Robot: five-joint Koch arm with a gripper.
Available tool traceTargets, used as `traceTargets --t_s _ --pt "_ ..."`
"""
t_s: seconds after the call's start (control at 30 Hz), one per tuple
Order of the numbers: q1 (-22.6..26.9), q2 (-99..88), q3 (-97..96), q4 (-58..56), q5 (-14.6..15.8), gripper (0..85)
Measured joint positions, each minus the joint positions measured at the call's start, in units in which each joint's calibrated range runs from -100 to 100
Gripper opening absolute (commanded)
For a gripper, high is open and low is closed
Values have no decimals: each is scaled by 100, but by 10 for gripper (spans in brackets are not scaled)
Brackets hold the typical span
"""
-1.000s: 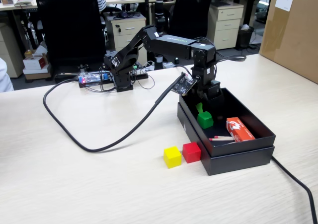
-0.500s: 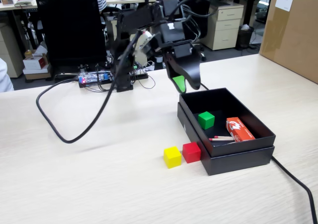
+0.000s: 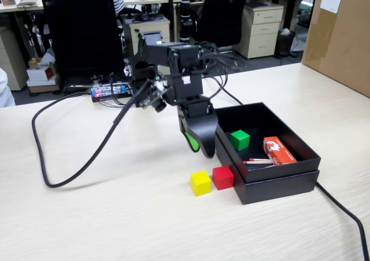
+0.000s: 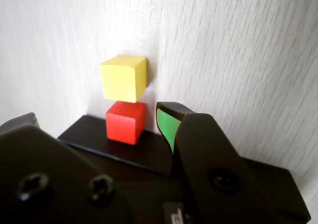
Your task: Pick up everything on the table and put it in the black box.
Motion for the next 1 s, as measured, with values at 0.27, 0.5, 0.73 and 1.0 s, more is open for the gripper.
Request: traceTargets --t_s 0.27,0.5,0.73,1.0 --pt "-15 997 466 0 -88 477" --pt "-29 1566 621 77 -151 453" --pt "-49 1916 812 186 -220 145" --pt "-98 1929 876 194 -215 9"
